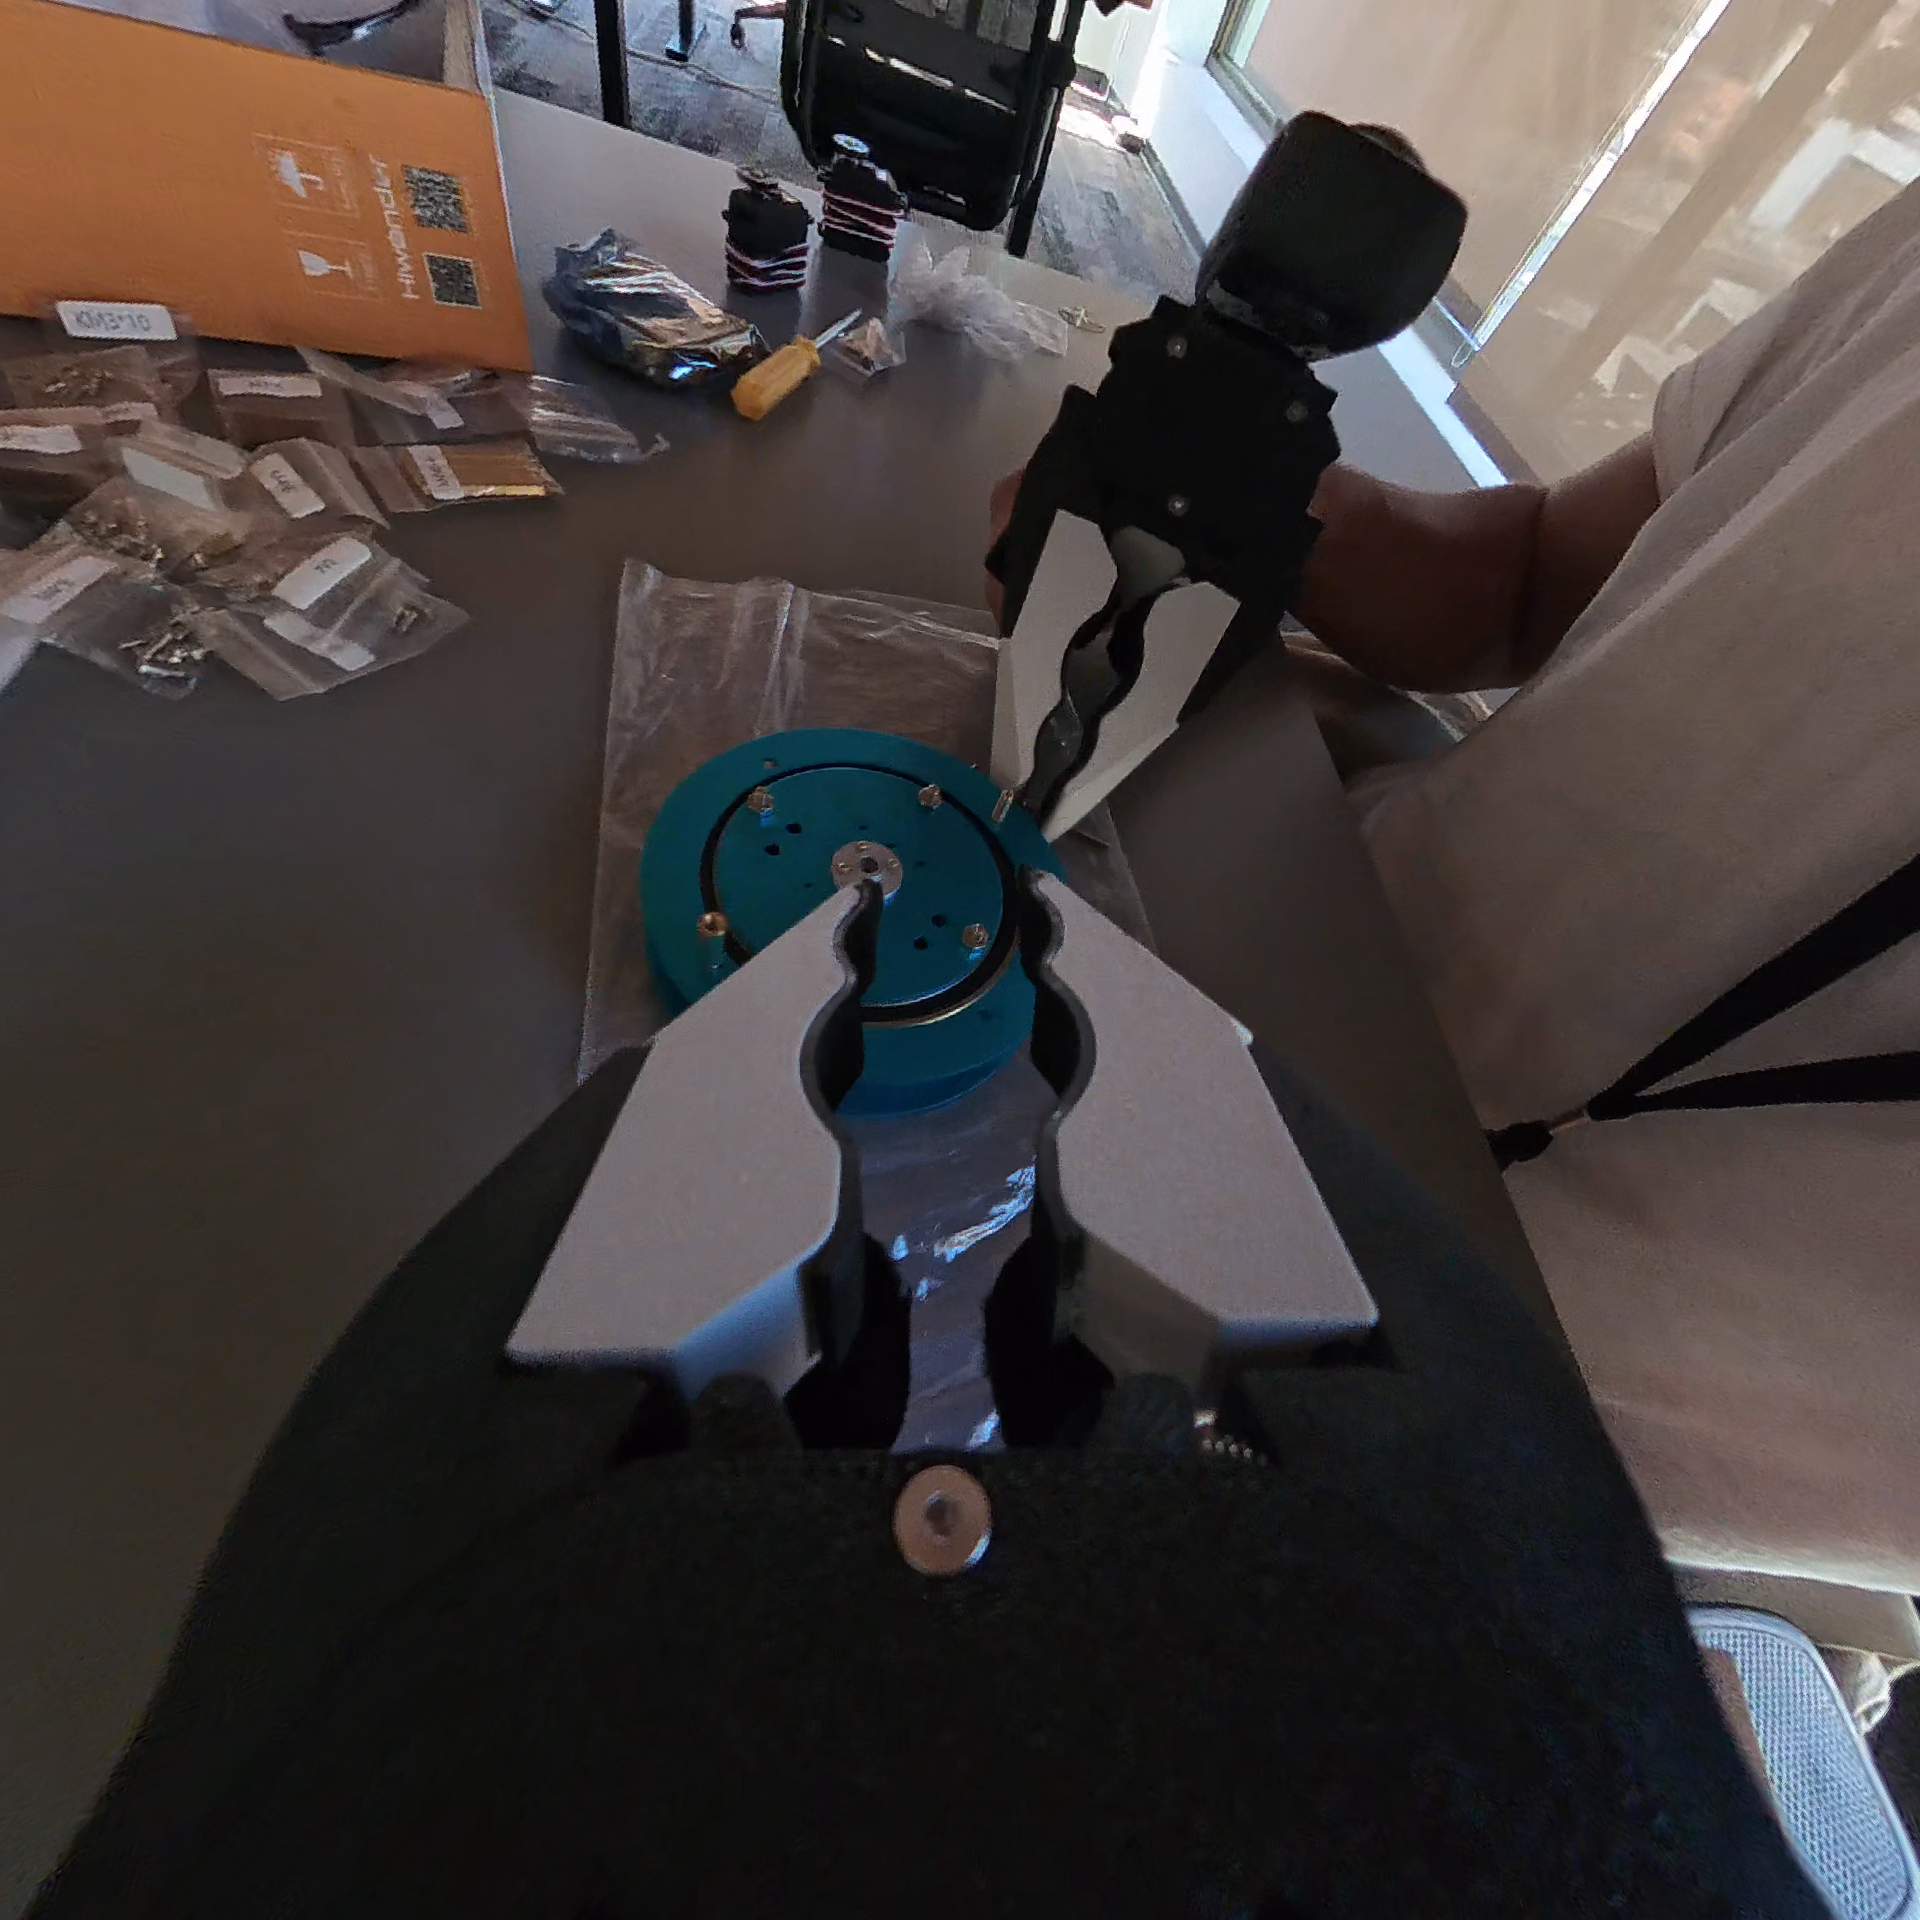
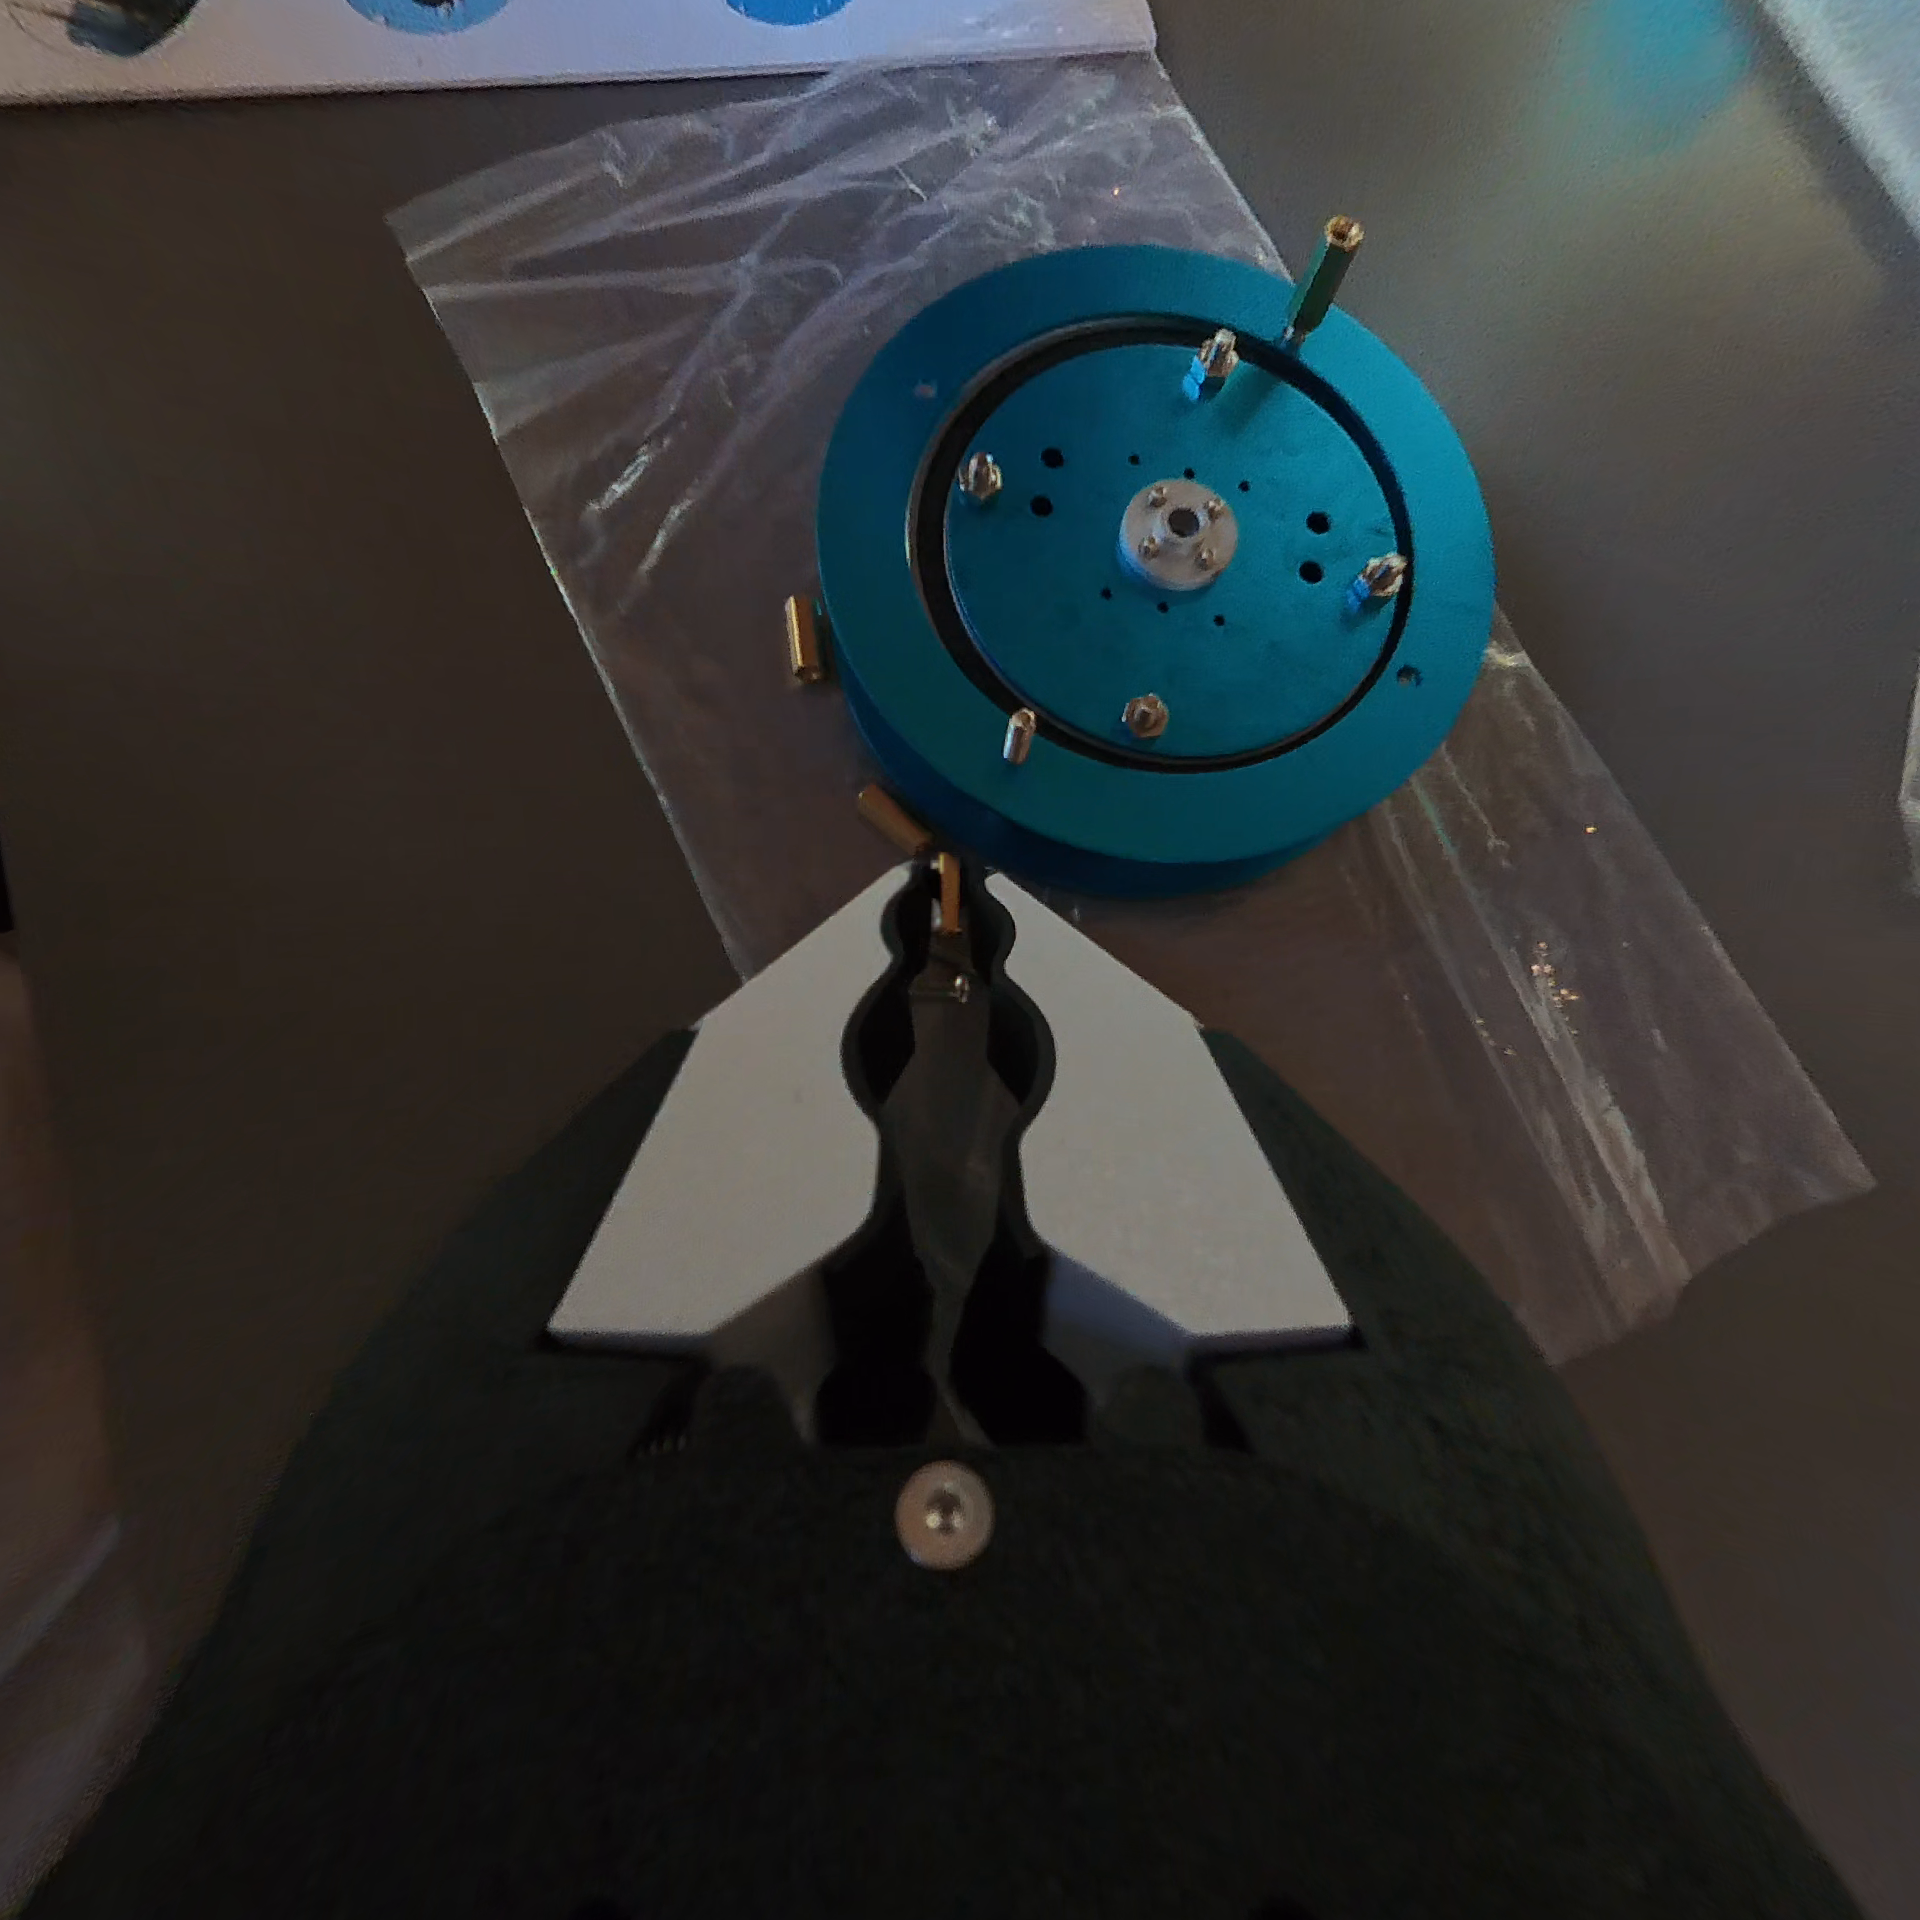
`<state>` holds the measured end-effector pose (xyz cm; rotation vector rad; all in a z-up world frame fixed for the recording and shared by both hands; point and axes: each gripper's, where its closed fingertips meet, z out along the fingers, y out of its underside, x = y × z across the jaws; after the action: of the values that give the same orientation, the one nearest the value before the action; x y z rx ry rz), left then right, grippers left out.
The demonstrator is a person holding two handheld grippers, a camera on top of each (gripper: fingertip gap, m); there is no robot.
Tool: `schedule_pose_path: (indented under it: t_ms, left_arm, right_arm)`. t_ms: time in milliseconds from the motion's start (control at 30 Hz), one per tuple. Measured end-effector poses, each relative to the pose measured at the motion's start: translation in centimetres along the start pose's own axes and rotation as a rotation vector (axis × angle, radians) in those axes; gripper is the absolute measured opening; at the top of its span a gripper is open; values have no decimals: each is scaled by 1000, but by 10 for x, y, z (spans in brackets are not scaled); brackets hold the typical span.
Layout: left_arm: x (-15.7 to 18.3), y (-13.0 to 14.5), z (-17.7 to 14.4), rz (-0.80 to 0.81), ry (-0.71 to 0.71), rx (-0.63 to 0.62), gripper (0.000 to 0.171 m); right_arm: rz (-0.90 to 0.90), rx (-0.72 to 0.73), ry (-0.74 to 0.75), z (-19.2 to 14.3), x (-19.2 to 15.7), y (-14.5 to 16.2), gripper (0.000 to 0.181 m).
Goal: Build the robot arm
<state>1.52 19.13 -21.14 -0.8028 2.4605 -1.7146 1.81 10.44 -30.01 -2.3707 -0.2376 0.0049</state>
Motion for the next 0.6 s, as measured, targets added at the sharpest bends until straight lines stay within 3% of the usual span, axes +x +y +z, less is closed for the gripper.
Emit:
schedule_pose_path:
  t_ms: [133,233,400,500,600]
  left_arm:
    - [10,-6,10,54,-1,30,26]
    - [19,-4,24,88,-18,8,26]
    - [42,2,47,188,-24,-51,23]
    - [34,3,55,293,-164,-69,23]
    - [38,-1,56,304,-173,-53,26]
  right_arm:
    - [-2,16,-1,-9,3,-1,6]
    - [99,205,-72,-30,-3,-24,5]
    - [264,659,-192,-60,-6,-83,5]
    - [391,757,-290,-60,-8,-101,5]
    - [397,774,-270,-58,-9,-106,4]
